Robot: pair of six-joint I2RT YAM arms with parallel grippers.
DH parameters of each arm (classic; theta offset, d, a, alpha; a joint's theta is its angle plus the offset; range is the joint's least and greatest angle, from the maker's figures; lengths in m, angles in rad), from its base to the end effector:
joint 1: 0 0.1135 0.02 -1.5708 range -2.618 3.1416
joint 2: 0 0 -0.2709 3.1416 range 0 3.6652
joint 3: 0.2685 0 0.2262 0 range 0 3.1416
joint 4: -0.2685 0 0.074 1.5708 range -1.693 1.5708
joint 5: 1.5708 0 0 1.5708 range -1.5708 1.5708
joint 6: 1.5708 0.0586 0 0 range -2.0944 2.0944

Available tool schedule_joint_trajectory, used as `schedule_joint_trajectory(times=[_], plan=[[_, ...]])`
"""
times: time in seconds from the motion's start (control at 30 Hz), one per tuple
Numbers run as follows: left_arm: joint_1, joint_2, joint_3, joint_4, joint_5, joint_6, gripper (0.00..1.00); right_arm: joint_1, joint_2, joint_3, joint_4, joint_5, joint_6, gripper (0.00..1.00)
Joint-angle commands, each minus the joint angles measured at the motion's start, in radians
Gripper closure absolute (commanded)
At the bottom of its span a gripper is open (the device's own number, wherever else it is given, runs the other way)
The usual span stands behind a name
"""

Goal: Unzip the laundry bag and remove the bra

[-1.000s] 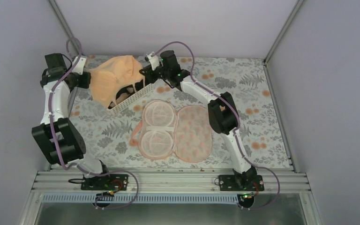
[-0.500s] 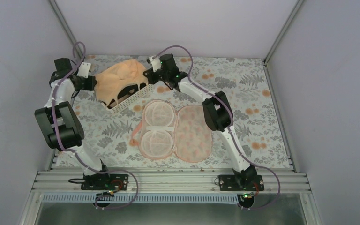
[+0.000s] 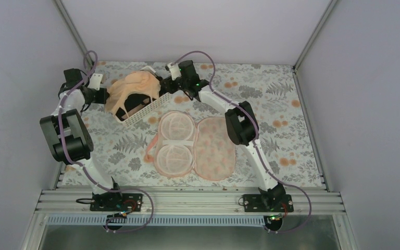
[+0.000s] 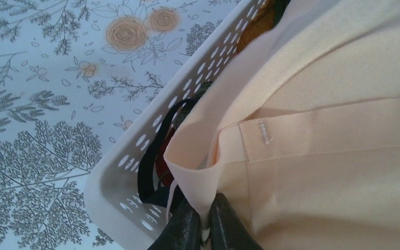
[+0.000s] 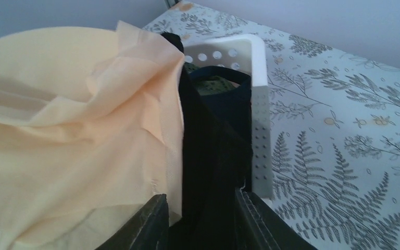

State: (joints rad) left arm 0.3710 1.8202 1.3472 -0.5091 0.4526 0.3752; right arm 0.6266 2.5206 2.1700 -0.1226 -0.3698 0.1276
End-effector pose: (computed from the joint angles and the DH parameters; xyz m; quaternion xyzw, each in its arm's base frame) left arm 0.3622 0.1134 0.2247 0.0671 0.9325 -0.0969 0.3415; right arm 0.4576 0.3574 0.1939 -0.3000 0.7890 0.3346 0.4190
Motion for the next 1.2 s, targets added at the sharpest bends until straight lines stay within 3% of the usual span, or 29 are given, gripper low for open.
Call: schedule_joint_trajectory(times=[0.0,0.1,0.4,0.57,0.77,0.93,1.17], plan=[[0.005,-0.044,-0.019,0.031,0.022,0.014,0.86,-0.005,-0.095,-0.039,0.002,0.064,-0.042,0.64],[0.005,-0.041,-0.006,0.012,0.020,0.008,0.65,-0.005,-0.142,-0.066,-0.002,0.101,-0.066,0.58],[0.009,-0.147,0.019,0.039,-0.025,-0.059,0.35,-0.005,-0.234,-0.113,-0.033,0.177,-0.125,0.53],[-0.018,-0.242,-0.006,0.083,-0.053,-0.047,0.32,-0.005,-0.304,-0.164,-0.048,0.191,-0.142,0.52],[-0.162,-0.268,-0.061,0.072,-0.100,0.055,0.36,0.002,-0.383,-0.284,-0.011,0.171,-0.134,0.49],[-0.225,-0.178,-0.035,0.075,-0.121,0.043,0.45,0.016,-0.381,-0.311,-0.019,0.161,-0.124,0.49],[-0.268,-0.020,-0.006,0.113,-0.161,-0.020,0.45,0.021,-0.417,-0.384,0.001,0.160,-0.105,0.48]])
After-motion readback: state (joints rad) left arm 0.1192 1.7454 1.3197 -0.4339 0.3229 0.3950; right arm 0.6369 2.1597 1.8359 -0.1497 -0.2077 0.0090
